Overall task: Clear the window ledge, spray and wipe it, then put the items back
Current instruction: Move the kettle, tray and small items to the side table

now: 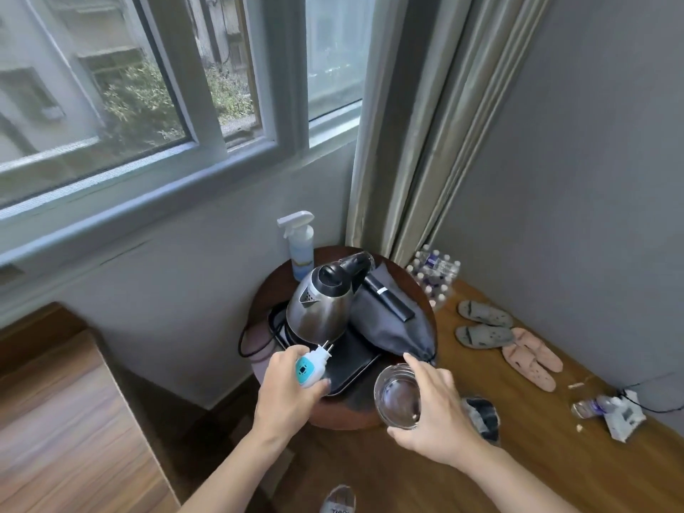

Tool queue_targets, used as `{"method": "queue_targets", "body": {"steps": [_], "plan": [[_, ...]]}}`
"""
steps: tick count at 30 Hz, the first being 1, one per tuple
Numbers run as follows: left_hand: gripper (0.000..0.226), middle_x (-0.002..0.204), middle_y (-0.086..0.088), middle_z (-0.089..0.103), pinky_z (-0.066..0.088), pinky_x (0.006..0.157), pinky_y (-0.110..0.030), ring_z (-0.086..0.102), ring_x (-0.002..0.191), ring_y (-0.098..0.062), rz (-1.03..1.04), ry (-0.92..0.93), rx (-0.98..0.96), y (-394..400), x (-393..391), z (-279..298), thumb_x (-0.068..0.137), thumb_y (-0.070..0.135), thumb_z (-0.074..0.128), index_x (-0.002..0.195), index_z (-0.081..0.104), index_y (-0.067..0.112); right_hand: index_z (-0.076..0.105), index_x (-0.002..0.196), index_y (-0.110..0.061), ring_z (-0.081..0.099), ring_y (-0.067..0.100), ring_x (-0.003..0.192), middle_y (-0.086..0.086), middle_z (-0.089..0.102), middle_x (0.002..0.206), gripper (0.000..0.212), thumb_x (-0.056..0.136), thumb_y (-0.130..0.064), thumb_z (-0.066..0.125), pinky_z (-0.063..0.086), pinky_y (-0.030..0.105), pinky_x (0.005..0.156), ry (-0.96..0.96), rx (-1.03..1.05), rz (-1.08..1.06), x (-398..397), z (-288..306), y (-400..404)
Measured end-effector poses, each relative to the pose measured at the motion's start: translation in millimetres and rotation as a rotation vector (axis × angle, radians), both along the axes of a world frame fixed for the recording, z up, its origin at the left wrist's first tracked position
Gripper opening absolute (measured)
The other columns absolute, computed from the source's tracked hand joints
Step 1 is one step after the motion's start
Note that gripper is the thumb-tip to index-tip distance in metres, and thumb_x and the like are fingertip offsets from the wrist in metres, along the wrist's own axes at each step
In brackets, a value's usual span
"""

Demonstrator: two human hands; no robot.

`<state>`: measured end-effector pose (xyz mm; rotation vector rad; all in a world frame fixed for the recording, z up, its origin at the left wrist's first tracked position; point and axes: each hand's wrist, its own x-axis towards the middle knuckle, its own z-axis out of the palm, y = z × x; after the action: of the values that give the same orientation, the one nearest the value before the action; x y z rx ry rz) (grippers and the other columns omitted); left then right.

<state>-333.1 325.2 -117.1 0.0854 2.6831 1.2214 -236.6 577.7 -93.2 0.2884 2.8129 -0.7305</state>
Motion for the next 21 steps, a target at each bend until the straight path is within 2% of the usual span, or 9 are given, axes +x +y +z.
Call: {"method": "queue_targets", "body": {"steps": [3, 5, 8, 10, 16, 19, 21], "plan": [[0.055, 0.113, 0.009, 0.056, 0.037, 0.074, -0.009, 0.054, 0.101, -0.008, 0.049, -0.011, -0.023, 12.2, -1.5, -5.6, 0.076, 0.034, 0.089, 0.121, 0.059, 0.028, 0.009, 0.162, -0.030, 0.023, 0.013, 0.141, -0.018, 0.030, 0.152, 0.126, 0.061, -0.065, 0.076, 0.034, 0.033, 0.117, -0.032, -0.011, 0.047, -17.5, -14.3, 10.2], [0.052, 0.114, 0.009, 0.056, 0.040, 0.077, -0.013, 0.055, 0.104, -0.010, 0.102, -0.026, -0.029, 20.9, -2.2, -8.1, 0.076, 0.031, 0.087, 0.120, 0.059, 0.027, 0.009, 0.163, -0.027, 0.023, 0.015, 0.142, -0.014, 0.030, 0.154, 0.126, 0.061, -0.065, 0.074, 0.033, 0.034, 0.118, -0.049, -0.007, 0.088, -27.6, -23.6, 17.7], [0.050, 0.114, 0.009, 0.055, 0.044, 0.083, -0.025, 0.054, 0.104, -0.011, 0.186, -0.053, -0.046, 35.8, -1.6, -13.1, 0.076, 0.034, 0.085, 0.118, 0.058, 0.028, 0.009, 0.163, -0.024, 0.021, 0.017, 0.144, -0.012, 0.029, 0.157, 0.127, 0.063, -0.064, 0.076, 0.030, 0.033, 0.119, -0.063, -0.011, 0.153, -41.1, -36.3, 29.0], [0.050, 0.113, 0.011, 0.055, 0.043, 0.081, -0.025, 0.054, 0.103, -0.009, 0.234, -0.073, -0.065, 48.2, 2.1, -16.2, 0.076, 0.036, 0.085, 0.117, 0.057, 0.028, 0.009, 0.164, -0.023, 0.019, 0.016, 0.145, -0.012, 0.027, 0.158, 0.128, 0.064, -0.064, 0.078, 0.028, 0.032, 0.121, -0.072, -0.011, 0.201, -49.8, -44.1, 37.4], [0.053, 0.110, 0.015, 0.056, 0.058, 0.083, -0.030, 0.057, 0.099, -0.007, 0.381, -0.095, -0.109, 93.2, 34.6, -34.0, 0.074, 0.044, 0.087, 0.112, 0.050, 0.037, 0.011, 0.163, -0.024, 0.023, 0.016, 0.145, -0.011, 0.027, 0.160, 0.126, 0.066, -0.066, 0.080, 0.034, 0.032, 0.120, -0.090, 0.030, 0.372, -67.3, -64.1, 58.7], [0.054, 0.109, 0.016, 0.056, 0.059, 0.082, -0.032, 0.056, 0.099, -0.007, 0.445, -0.107, -0.151, 114.2, 54.8, -48.9, 0.073, 0.046, 0.087, 0.111, 0.049, 0.038, 0.016, 0.162, -0.022, 0.027, 0.018, 0.145, -0.009, 0.031, 0.159, 0.124, 0.065, -0.070, 0.078, 0.034, 0.032, 0.120, -0.094, 0.047, 0.451, -70.8, -75.7, 66.3], [0.054, 0.111, 0.015, 0.057, 0.058, 0.083, -0.028, 0.057, 0.099, -0.007, 0.494, -0.115, -0.139, 127.2, 64.4, -56.7, 0.075, 0.044, 0.087, 0.112, 0.049, 0.037, 0.018, 0.162, -0.021, 0.028, 0.019, 0.145, -0.008, 0.032, 0.158, 0.123, 0.066, -0.070, 0.077, 0.033, 0.032, 0.120, -0.098, 0.053, 0.506, -72.5, -85.1, 70.1]]}}
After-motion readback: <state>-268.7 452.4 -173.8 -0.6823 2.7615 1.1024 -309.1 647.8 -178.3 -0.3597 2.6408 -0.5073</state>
